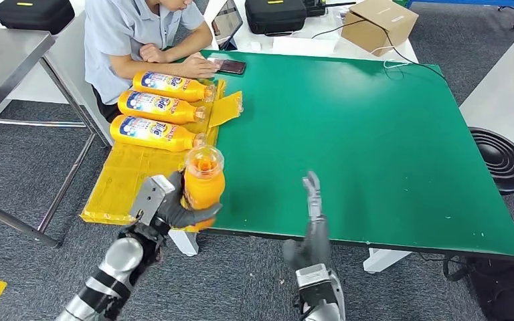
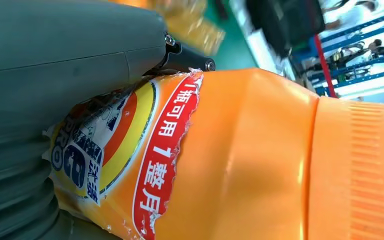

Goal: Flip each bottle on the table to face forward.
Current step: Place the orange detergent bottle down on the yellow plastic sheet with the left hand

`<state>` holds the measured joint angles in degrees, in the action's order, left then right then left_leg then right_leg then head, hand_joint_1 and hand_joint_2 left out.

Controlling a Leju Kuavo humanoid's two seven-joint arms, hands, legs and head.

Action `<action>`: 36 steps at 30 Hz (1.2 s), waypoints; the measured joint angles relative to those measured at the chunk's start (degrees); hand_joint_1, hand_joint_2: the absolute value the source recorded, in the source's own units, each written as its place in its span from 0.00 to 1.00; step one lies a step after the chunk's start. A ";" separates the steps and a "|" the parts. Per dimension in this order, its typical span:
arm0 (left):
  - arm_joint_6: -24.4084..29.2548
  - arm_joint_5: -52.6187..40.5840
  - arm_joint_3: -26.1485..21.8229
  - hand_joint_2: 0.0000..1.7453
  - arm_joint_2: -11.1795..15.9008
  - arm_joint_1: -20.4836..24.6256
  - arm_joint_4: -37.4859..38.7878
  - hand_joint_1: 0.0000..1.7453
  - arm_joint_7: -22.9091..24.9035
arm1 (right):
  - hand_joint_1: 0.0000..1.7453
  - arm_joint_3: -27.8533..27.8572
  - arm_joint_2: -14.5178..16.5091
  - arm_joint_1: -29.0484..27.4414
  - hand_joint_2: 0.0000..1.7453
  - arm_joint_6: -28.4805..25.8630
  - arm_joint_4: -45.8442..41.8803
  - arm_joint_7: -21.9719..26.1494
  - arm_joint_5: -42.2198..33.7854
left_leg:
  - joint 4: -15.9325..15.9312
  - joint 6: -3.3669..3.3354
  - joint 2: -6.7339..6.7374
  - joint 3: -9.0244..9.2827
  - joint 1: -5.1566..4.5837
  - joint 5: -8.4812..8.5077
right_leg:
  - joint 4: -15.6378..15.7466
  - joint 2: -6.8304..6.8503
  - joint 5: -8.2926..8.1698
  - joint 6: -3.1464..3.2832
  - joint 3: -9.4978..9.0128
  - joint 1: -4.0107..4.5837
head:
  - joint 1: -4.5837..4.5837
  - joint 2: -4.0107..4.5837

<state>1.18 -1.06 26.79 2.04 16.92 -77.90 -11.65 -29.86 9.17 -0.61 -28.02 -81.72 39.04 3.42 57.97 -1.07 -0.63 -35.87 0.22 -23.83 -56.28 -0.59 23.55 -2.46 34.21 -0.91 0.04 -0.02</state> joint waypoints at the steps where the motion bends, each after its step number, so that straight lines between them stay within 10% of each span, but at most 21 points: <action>1: 0.44 -1.91 -0.21 1.00 0.39 1.03 0.31 1.00 0.48 | 0.00 1.11 0.14 -0.37 0.00 -0.35 -0.51 0.00 -0.22 | 0.00 0.00 0.01 0.00 0.00 0.00 | 0.00 0.00 0.00 0.00 0.00 0.00 | -0.01 0.00; 19: 9.78 -28.00 -0.73 1.00 2.13 13.73 15.42 1.00 5.98 | 0.00 9.95 4.49 -2.37 0.00 6.44 -1.50 0.00 -2.44 | 0.00 0.01 0.02 -0.01 0.01 0.03 | -0.01 -0.01 0.00 0.00 0.02 0.02 | -0.01 0.00; 36: 9.69 -39.77 -1.60 1.00 0.01 29.61 53.93 1.00 20.23 | 0.00 10.74 8.26 0.60 0.00 12.99 8.82 0.00 -4.98 | 0.00 0.10 0.17 0.08 0.05 0.05 | -0.05 -0.11 -0.12 0.16 -0.04 0.09 | -0.01 0.00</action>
<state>10.86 -40.83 25.18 2.05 46.53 -23.97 8.57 -19.11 17.44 0.00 -15.02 -72.90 39.04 -1.56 57.96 -0.96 -0.45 -35.78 0.28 -23.78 -56.33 -0.70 23.42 -2.30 34.17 -0.82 0.03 -0.02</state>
